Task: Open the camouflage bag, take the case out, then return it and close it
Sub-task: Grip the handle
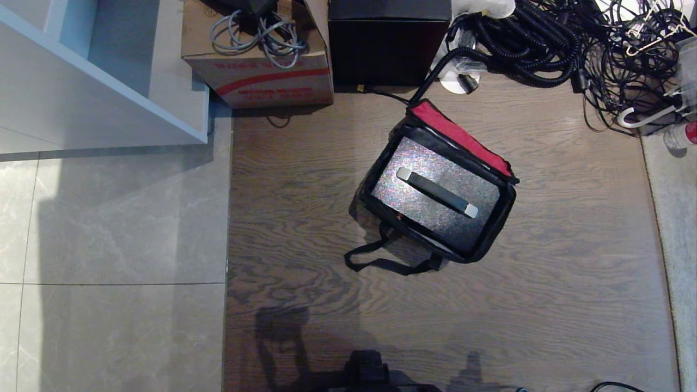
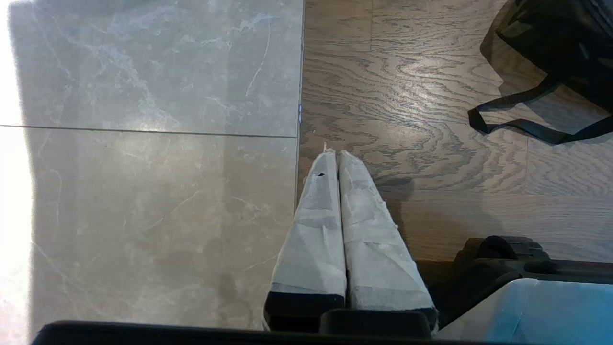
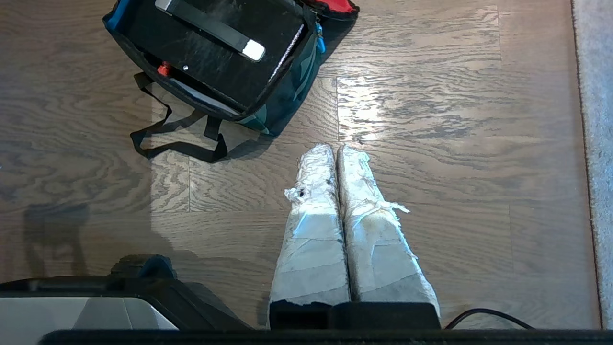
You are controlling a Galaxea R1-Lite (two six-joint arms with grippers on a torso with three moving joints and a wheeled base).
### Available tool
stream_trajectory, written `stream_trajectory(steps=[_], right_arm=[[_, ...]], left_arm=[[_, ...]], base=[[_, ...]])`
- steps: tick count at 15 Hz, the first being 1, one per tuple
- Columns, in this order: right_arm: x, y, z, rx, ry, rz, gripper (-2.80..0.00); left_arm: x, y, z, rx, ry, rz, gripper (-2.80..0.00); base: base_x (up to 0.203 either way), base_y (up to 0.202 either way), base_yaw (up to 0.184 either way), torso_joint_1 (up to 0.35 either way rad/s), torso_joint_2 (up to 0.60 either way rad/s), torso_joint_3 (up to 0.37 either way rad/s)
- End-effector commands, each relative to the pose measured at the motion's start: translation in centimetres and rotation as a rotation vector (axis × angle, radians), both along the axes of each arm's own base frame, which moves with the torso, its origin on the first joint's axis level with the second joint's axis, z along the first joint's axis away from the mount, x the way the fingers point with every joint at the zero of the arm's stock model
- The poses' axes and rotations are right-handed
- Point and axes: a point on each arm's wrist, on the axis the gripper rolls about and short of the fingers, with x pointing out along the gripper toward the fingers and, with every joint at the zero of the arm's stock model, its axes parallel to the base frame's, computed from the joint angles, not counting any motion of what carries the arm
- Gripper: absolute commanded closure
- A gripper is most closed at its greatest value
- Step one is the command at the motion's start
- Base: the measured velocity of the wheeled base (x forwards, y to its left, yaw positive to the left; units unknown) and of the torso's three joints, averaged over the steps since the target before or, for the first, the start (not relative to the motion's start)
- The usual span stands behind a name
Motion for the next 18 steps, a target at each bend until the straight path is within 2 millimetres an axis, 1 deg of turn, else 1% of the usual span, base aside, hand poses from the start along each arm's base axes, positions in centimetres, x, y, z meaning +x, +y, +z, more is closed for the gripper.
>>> stream_trajectory(steps=[1,18], right_arm=[[0.34,0.00,-1.09,-0.001,0.039,0.001,0.00],[0.34,0.01,-1.10,-0.001,0.041,-0.001,0.00]], left_arm=[[0.00,0.00,0.00,0.000,0.000,0.000,0.00],[0.00,0.00,0.00,0.000,0.000,0.000,0.00]], base=[[0.000,0.000,0.000,0.000,0.00,0.000],[0.000,0.000,0.000,0.000,0.00,0.000]])
